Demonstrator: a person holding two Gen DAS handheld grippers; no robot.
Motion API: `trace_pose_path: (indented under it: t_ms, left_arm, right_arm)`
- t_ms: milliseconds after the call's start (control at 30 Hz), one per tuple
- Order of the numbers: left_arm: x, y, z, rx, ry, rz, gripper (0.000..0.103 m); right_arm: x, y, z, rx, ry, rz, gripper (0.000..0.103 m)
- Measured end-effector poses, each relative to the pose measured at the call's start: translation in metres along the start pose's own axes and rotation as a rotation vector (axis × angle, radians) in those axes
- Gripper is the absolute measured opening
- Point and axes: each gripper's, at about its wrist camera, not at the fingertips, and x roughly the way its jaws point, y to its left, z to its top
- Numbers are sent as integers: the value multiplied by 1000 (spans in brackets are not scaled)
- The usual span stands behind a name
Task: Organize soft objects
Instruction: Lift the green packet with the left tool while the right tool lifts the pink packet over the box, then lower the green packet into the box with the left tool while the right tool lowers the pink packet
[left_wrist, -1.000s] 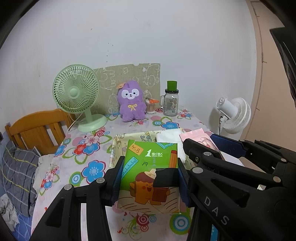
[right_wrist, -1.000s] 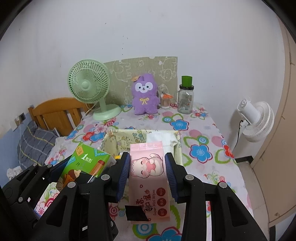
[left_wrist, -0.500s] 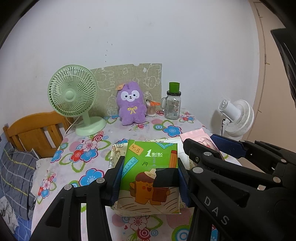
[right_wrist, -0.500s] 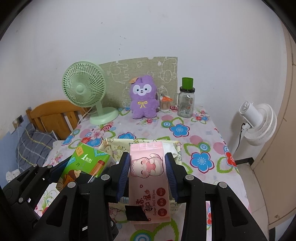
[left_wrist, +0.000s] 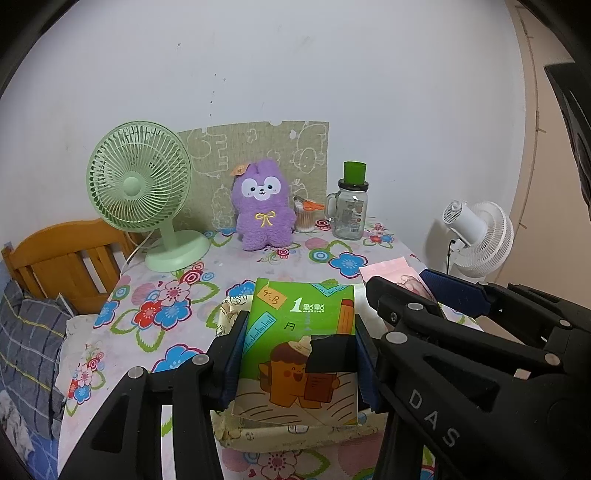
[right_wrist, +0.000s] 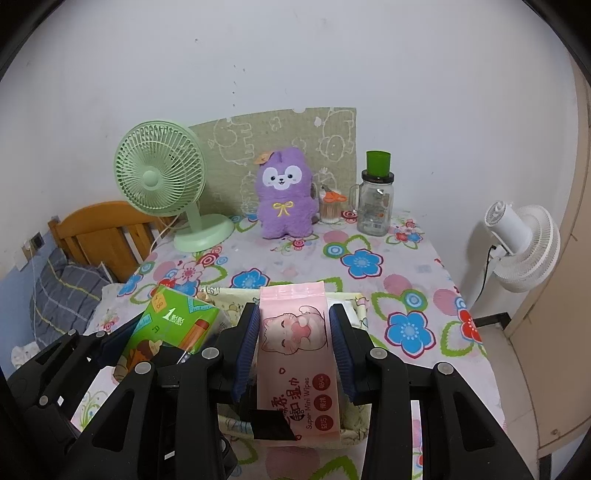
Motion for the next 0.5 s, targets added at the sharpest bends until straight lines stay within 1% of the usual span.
trace_pose_path:
  t_ms: [233,500]
  left_arm:
    - [17,4,2,-21,21,-1,53]
    - [32,8,0,-47,45,13,53]
  right_arm:
    - [19,-3,3,12,24,5,42]
    - [37,-5,3,25,54,26,42]
